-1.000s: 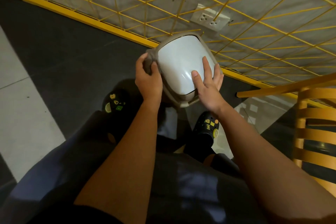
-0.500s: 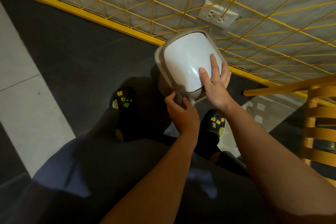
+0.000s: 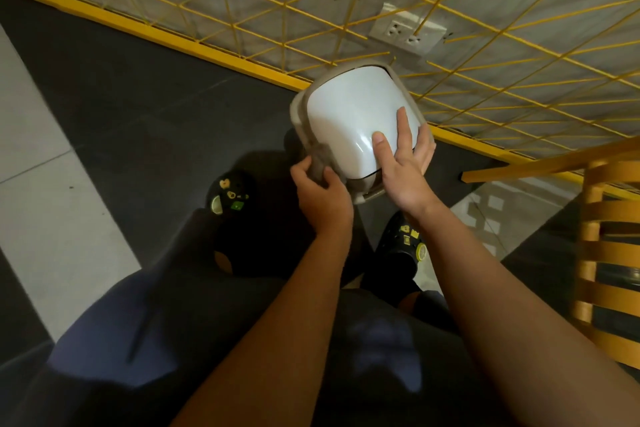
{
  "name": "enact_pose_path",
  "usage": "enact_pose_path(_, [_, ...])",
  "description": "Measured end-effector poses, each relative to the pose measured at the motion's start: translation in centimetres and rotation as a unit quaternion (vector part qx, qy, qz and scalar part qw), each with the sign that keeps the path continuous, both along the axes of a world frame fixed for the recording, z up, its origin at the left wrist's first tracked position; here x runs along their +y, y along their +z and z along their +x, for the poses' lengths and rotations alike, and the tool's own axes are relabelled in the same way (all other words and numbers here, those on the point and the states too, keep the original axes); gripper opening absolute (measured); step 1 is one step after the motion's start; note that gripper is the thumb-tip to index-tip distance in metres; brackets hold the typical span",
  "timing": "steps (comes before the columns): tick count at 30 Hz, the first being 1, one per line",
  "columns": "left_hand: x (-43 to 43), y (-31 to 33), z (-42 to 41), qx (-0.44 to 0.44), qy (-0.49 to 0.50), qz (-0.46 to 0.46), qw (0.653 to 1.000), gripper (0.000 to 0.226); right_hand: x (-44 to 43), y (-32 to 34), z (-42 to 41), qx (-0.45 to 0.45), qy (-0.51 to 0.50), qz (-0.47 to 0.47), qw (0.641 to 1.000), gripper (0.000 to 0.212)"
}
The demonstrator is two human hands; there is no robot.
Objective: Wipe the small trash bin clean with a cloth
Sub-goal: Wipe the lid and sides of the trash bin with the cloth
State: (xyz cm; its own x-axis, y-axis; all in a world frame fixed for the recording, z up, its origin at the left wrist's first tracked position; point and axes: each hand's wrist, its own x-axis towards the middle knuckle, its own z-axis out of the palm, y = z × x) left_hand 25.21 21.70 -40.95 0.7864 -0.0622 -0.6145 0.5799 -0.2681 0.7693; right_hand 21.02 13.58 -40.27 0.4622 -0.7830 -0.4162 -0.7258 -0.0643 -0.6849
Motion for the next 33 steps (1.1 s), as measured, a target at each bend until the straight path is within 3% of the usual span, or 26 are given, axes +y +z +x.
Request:
enact_pose_path(5, [0.1, -0.2, -2.9, 0.077, 0.067, -0.038, 0.994, 0.03, 0.6, -0.1, 0.0, -0.002, -0.03, 0.007, 1.0, 0.058])
enact_pose_path(10, [-0.7, -0.2, -3.4, 0.214, 0.238, -0.098, 0.942, 0.031, 2.5, -0.5, 0.7, 0.0, -0.111, 0.004, 0.994, 0.059])
enact_pose_path(16, [-1.2, 0.1, -3.6, 0.231, 0.269, -0.1, 0.93, 0.034, 2.9, -0.8, 1.1, -0.005, -0.144, 0.008, 0.989, 0.058])
enact_pose_path(21, [-0.8, 1.1, -4.4, 0.263, 0.235, -0.109, 0.929, 0.041, 3.3, -0.8, 1.6, 0.005, -0.172, 0.001, 0.985, 0.058])
enact_pose_path(24, [0.0, 2.3, -4.4, 0.226, 0.193, -0.093, 0.95, 0.037, 3.7, -0.4, 2.0, 0.043, -0.184, 0.011, 0.982, 0.059])
enact_pose_path(28, [0.9, 4.6, -2.1, 0.077, 0.164, -0.105, 0.978, 0.031, 3.7, 1.2, 0.8, 0.025, -0.184, 0.068, 0.98, 0.062])
enact_pose_path(30, [0.6, 5.8, -0.7, 0.031, 0.119, -0.156, 0.98, 0.028, 3.7, 2.7, -0.3, -0.03, -0.201, 0.057, 0.978, 0.06])
enact_pose_path(33, [-0.4, 7.4, -0.2, 0.019, -0.011, -0.211, 0.977, 0.024, 3.9, 5.1, -1.8, -0.196, -0.171, 0.065, 0.963, 0.039])
